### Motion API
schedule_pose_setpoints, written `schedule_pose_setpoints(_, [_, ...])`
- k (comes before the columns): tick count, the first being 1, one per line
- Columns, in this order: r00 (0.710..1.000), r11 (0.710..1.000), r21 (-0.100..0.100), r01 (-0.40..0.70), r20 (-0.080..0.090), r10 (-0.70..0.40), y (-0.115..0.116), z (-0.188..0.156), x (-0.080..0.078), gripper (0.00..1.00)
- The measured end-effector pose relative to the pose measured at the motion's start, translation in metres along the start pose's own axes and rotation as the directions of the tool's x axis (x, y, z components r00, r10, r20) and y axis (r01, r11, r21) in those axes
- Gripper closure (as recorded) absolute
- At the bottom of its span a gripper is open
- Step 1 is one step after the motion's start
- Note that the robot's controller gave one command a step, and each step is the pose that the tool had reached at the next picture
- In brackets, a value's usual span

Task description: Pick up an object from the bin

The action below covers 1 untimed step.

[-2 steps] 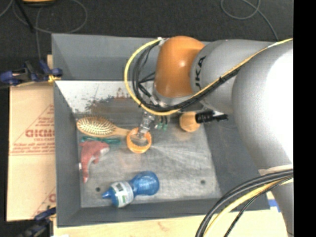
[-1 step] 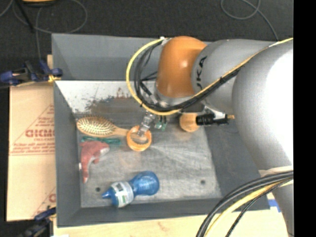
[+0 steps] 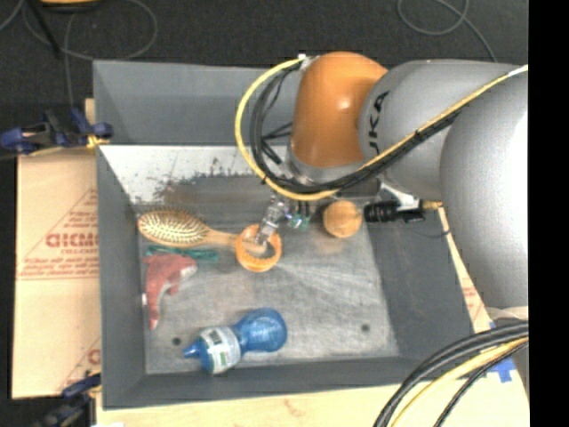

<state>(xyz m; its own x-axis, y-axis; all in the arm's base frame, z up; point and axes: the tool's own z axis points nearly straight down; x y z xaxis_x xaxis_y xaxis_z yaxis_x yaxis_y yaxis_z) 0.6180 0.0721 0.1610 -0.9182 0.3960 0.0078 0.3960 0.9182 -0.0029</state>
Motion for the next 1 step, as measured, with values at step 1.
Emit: schedule_pose_setpoints(1, [0.999, 1.0, -0.003, -0.031, 0.012, 0.031, -0.0082, -0.1091, -0.0311, 1.0])
